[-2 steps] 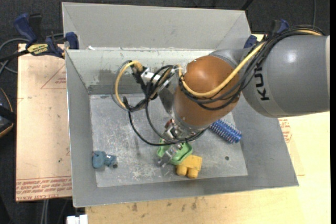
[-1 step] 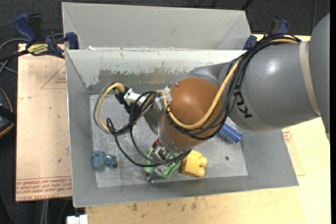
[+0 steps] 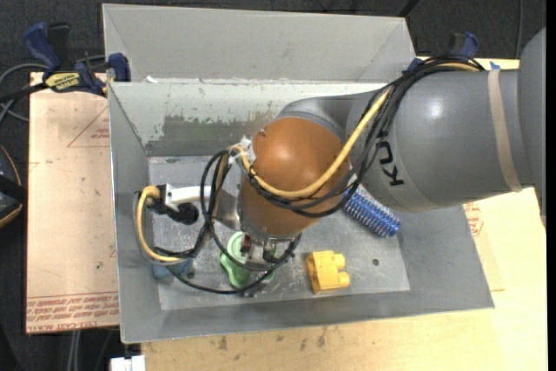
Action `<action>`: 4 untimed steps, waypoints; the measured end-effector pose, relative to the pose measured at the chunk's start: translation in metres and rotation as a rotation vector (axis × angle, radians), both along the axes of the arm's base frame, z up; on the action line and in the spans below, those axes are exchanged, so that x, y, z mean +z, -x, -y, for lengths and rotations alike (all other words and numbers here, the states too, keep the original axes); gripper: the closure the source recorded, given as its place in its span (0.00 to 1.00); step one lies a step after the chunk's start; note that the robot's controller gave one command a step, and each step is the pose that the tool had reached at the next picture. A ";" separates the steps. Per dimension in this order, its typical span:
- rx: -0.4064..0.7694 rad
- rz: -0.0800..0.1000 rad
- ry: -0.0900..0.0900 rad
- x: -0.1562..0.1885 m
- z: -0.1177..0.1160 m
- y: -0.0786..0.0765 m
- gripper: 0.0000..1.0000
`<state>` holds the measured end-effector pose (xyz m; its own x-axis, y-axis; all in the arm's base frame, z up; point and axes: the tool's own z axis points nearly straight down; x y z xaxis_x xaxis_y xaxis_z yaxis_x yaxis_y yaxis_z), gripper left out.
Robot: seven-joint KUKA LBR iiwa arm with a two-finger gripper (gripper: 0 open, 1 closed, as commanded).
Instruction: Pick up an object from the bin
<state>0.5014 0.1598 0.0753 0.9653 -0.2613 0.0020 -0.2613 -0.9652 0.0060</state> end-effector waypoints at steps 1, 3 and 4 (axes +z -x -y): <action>0.063 -0.001 -0.012 0.008 -0.058 -0.006 1.00; 0.053 -0.001 -0.013 0.104 -0.092 -0.045 1.00; 0.063 -0.004 -0.006 0.135 -0.044 0.016 1.00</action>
Offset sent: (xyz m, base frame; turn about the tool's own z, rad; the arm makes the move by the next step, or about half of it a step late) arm 0.0072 0.0538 0.0072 -0.0644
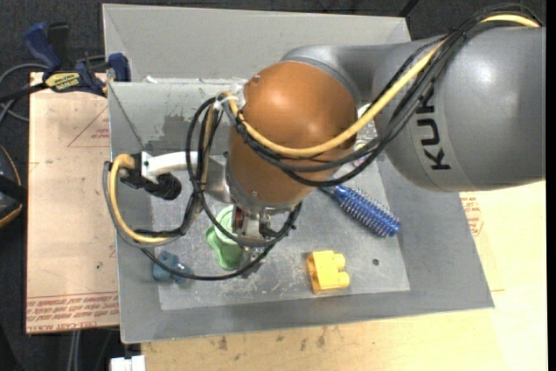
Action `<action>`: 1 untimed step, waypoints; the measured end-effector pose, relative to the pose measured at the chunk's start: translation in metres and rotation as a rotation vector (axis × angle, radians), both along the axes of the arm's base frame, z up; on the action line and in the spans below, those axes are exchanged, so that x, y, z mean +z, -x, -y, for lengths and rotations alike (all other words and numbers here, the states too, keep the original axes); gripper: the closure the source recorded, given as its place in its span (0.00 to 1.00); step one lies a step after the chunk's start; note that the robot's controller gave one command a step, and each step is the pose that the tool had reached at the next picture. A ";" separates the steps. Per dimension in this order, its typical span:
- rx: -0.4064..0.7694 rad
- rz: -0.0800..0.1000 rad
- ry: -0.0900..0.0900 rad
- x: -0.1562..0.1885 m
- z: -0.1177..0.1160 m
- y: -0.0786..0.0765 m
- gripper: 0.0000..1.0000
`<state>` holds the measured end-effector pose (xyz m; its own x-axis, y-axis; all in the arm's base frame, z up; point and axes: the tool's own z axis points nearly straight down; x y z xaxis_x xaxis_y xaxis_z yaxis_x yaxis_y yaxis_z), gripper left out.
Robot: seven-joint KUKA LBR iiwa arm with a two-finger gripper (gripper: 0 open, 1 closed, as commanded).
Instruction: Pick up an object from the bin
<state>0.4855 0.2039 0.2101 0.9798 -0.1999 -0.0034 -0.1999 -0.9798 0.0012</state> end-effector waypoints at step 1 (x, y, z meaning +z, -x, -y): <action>-0.048 -0.001 -0.002 -0.017 -0.027 0.004 1.00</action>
Offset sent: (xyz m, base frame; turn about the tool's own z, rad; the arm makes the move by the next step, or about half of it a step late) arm -0.0027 0.0246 -0.0154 0.0485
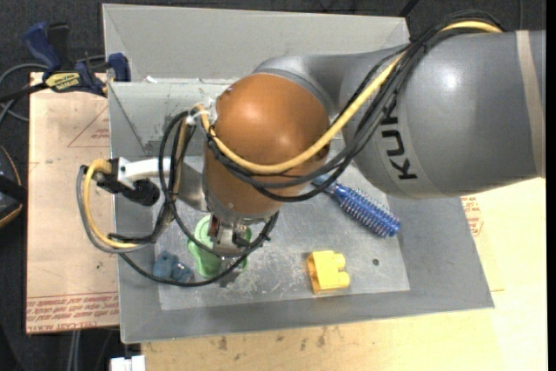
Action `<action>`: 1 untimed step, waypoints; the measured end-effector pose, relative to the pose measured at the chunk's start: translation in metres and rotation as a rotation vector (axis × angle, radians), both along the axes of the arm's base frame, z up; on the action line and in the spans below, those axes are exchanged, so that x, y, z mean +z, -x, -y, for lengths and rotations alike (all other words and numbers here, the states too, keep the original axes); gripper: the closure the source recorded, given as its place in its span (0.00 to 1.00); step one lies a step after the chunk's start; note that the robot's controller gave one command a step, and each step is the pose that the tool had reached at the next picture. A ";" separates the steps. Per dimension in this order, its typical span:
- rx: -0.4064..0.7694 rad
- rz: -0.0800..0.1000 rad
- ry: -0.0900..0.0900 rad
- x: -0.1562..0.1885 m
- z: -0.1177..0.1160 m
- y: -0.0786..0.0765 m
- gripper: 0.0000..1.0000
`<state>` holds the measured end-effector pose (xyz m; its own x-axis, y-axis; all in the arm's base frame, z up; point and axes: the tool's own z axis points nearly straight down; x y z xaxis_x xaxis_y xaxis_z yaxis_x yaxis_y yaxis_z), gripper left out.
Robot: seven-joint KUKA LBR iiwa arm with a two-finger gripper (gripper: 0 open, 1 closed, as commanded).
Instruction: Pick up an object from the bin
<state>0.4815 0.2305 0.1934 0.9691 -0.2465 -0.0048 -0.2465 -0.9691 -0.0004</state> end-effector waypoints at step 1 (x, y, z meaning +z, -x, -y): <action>-0.002 0.010 -0.003 0.100 0.008 -0.009 1.00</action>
Offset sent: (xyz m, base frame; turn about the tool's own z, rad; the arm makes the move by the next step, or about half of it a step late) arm 0.0077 -0.0093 0.0968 -0.0045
